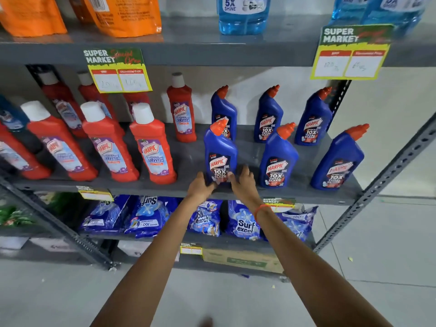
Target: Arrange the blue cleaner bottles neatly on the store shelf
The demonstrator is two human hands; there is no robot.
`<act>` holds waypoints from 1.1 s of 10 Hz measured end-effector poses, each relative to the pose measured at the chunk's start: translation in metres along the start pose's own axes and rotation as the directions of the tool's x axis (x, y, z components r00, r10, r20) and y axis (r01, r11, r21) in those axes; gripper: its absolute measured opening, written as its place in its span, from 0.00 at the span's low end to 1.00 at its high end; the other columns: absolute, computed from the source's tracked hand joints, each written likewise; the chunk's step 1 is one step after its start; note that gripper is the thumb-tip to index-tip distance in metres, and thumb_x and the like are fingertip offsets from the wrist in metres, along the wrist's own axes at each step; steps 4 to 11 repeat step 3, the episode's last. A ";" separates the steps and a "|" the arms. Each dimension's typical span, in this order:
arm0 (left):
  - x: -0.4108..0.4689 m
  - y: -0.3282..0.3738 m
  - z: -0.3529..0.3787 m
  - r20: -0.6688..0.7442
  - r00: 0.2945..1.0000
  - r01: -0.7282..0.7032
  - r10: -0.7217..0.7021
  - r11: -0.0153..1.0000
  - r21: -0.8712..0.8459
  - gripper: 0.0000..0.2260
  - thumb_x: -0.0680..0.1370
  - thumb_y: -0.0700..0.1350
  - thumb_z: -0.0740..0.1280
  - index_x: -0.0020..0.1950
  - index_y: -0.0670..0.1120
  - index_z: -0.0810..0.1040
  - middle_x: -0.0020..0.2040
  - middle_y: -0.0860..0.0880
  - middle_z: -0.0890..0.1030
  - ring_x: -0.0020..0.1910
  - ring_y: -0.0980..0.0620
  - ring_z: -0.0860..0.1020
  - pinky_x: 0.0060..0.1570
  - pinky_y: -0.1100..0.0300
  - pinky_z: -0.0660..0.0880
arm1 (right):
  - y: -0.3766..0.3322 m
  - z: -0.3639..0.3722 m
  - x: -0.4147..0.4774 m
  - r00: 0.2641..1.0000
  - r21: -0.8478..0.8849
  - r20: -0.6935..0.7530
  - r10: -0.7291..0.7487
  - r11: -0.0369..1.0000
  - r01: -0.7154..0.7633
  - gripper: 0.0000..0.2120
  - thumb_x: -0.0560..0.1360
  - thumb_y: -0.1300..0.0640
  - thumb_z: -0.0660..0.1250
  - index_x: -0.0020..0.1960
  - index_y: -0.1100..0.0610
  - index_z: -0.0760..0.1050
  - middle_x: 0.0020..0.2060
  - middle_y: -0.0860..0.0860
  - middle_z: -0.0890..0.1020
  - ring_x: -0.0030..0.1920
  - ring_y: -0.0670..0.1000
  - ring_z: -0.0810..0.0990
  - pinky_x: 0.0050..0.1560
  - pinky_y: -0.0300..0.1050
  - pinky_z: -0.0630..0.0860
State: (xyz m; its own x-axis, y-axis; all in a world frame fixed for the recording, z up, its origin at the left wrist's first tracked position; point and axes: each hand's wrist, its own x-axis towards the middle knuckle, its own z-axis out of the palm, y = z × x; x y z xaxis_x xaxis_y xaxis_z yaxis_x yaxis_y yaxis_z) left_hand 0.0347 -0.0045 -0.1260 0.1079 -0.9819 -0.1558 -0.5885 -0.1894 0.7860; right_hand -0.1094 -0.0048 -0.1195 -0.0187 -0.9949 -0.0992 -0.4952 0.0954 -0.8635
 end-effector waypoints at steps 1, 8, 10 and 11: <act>-0.014 0.012 0.002 0.031 0.999 0.004 -0.012 0.968 0.250 0.22 0.73 0.51 0.68 0.61 0.40 0.72 0.57 0.39 0.80 0.56 0.40 0.78 0.48 0.54 0.72 | -0.017 -0.016 -0.011 0.996 -0.199 0.089 0.015 0.980 0.003 0.25 0.77 0.50 0.58 0.67 0.66 0.61 0.64 0.66 0.69 0.66 0.66 0.66 0.67 0.59 0.64; -0.065 0.119 -0.018 0.107 0.990 -0.129 0.089 0.871 0.473 0.15 0.75 0.45 0.66 0.57 0.37 0.74 0.54 0.39 0.79 0.50 0.41 0.77 0.51 0.52 0.73 | -0.083 -0.107 -0.049 0.961 -0.478 0.265 -0.081 0.854 0.204 0.13 0.77 0.57 0.57 0.49 0.67 0.73 0.48 0.64 0.78 0.48 0.62 0.77 0.46 0.46 0.73; -0.065 0.119 -0.018 0.107 0.990 -0.129 0.089 0.871 0.473 0.15 0.75 0.45 0.66 0.57 0.37 0.74 0.54 0.39 0.79 0.50 0.41 0.77 0.51 0.52 0.73 | -0.083 -0.107 -0.049 0.961 -0.478 0.265 -0.081 0.854 0.204 0.13 0.77 0.57 0.57 0.49 0.67 0.73 0.48 0.64 0.78 0.48 0.62 0.77 0.46 0.46 0.73; -0.065 0.119 -0.018 0.107 0.990 -0.129 0.089 0.871 0.473 0.15 0.75 0.45 0.66 0.57 0.37 0.74 0.54 0.39 0.79 0.50 0.41 0.77 0.51 0.52 0.73 | -0.083 -0.107 -0.049 0.961 -0.478 0.265 -0.081 0.854 0.204 0.13 0.77 0.57 0.57 0.49 0.67 0.73 0.48 0.64 0.78 0.48 0.62 0.77 0.46 0.46 0.73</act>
